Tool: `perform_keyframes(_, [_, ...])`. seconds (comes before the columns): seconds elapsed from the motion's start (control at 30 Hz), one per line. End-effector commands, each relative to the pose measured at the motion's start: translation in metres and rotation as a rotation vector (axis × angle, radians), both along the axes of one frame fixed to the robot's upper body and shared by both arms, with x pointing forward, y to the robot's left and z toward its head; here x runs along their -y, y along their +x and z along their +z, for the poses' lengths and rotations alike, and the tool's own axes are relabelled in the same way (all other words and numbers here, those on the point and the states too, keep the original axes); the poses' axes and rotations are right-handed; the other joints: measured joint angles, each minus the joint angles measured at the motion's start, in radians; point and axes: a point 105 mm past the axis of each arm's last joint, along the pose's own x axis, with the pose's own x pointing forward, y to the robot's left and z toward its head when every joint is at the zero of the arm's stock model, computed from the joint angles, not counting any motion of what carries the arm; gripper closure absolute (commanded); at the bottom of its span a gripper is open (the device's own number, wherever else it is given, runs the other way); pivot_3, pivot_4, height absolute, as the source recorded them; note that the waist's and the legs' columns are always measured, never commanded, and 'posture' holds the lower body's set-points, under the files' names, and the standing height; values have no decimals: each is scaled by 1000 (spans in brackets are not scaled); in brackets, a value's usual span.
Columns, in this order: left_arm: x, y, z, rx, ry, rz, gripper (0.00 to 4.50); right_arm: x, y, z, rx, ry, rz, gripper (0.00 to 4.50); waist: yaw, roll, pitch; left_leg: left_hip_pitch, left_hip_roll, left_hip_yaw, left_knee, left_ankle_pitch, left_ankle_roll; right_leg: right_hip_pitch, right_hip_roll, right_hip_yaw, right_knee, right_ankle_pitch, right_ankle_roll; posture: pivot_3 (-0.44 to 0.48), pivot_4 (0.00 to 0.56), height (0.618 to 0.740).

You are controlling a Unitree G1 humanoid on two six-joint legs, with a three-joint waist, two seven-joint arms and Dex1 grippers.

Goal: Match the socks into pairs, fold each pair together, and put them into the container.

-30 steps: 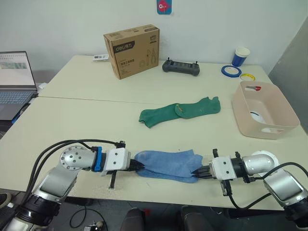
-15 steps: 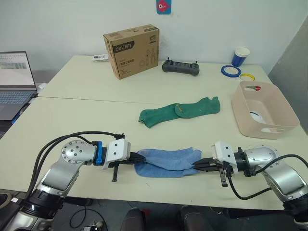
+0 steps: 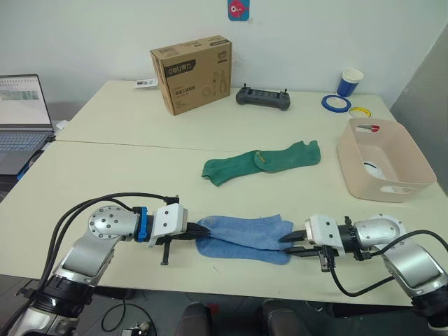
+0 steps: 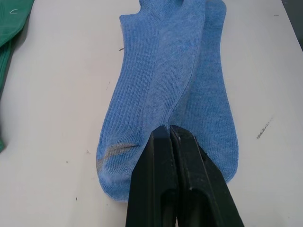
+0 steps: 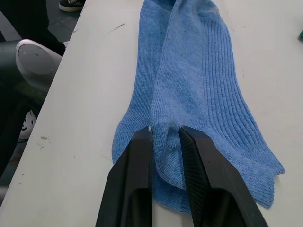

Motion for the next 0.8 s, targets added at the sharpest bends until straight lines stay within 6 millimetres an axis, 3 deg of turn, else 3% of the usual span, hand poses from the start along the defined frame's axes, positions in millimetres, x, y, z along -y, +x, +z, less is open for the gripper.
perform_keyframes(0.03, [2,1,6,34,-9,-10,4500,-4,0,8,29,14,24,3510,0,0,0,0,0,0,0,0,0,0,0,0,0,0,0,0,150,740])
perform_keyframes(0.1, [2,1,7,35,-10,-11,4500,-5,0,10,26,23,24,3680,0,0,0,0,0,0,0,0,0,0,0,0,0,0,0,0,150,740])
perform_keyframes(0.2, [4,0,8,37,-15,-15,4500,-7,1,12,8,32,29,4458,0,0,0,0,0,0,0,0,0,0,0,0,0,0,0,0,150,740])
perform_keyframes(0.4, [3,1,12,44,-18,-18,4500,-10,4,20,-2,55,29,4487,0,0,0,0,0,0,0,0,0,0,0,0,0,0,0,0,150,740])
perform_keyframes(0.6, [1,12,31,76,-49,4,4500,-11,8,40,11,83,34,4487,0,0,0,0,0,0,0,0,0,0,0,0,0,0,0,0,150,740])
perform_keyframes(0.8, [4,-10,29,7,-13,-66,4500,-16,-14,38,-26,49,98,4487,0,0,0,0,0,-1,-1,0,0,0,0,-1,0,-1,0,0,150,740])
